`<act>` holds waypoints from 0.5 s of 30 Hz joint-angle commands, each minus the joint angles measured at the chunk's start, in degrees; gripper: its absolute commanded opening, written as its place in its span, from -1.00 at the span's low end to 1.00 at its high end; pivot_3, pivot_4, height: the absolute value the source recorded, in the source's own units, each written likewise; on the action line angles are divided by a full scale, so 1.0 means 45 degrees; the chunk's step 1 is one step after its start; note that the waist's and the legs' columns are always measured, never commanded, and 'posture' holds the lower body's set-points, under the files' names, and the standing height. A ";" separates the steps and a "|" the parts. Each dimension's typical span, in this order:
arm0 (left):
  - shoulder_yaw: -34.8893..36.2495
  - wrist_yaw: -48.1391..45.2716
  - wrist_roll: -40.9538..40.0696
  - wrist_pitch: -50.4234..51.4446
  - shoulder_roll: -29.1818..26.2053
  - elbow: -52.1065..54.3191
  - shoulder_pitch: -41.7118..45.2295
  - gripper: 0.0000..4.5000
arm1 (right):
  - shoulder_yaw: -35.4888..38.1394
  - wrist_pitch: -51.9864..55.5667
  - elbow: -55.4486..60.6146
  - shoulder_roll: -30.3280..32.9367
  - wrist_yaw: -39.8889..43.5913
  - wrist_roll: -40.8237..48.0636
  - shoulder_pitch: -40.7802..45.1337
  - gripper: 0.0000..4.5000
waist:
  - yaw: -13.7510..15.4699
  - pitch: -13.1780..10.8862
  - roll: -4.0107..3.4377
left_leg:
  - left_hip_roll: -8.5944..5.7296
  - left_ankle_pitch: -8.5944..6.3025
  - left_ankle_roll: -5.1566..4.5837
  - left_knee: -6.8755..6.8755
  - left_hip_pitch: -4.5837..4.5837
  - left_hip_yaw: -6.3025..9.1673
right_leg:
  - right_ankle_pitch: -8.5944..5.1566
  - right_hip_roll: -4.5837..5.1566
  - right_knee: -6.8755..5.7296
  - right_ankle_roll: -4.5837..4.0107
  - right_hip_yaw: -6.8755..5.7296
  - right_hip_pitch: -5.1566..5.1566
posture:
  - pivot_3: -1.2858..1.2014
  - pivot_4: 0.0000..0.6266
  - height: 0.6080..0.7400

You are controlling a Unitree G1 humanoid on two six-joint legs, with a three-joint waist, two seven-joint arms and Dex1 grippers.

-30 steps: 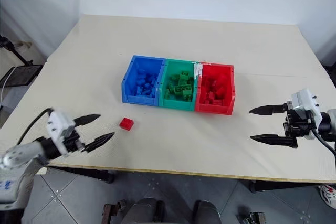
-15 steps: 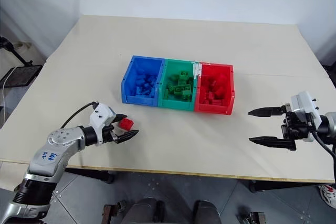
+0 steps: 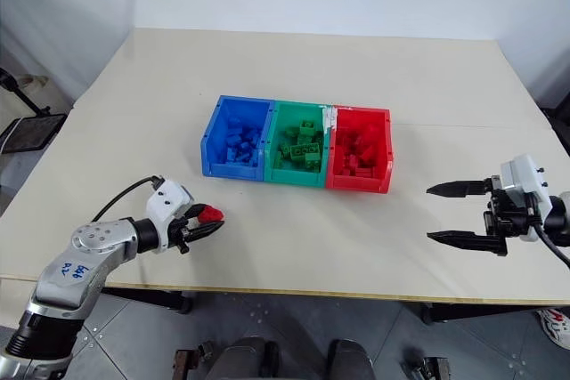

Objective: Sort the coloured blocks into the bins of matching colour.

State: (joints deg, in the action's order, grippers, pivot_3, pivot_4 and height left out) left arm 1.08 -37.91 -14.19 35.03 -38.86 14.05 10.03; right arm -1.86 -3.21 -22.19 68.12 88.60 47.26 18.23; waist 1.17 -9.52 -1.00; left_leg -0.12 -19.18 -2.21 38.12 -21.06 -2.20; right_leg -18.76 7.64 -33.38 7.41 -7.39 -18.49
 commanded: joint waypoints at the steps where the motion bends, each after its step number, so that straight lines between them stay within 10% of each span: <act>1: 0.1075 -0.0163 -0.0551 -0.1110 0.0214 -0.0067 0.0498 -0.15 | 0.0491 0.0028 -0.0061 -0.0023 0.0866 0.0022 0.0239 1.00 | 0.0028 -0.0002 0.0003 | 0.0000 0.0000 0.0000 0.0002 -0.0005 0.0000 | 0.0000 0.0001 0.0001 0.0000 -0.0001 -0.0003 | 0.03 -0.52 1.00; 15: -0.0997 -0.2125 -0.0644 -0.3299 0.2873 -0.4291 0.7937 -0.15 | 0.3552 0.1251 0.0001 -0.1644 -0.0027 -0.0377 -0.0270 1.00 | 0.0384 -0.0020 0.0038 | -0.0046 0.0006 -0.0027 0.0017 -0.0025 -0.0008 | 0.0005 -0.0056 -0.0023 0.0010 -0.0083 -0.0002 | 0.03 -0.52 1.00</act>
State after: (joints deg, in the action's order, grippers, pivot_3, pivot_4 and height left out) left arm -2.10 -46.33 -17.51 22.99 -27.26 -3.62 42.24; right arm 10.77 1.66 -23.60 60.82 87.95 45.18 17.64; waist 2.90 -9.61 -0.83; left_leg -0.34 -19.15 -2.33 38.21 -21.18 -2.25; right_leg -18.74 7.38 -33.48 7.46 -7.79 -18.50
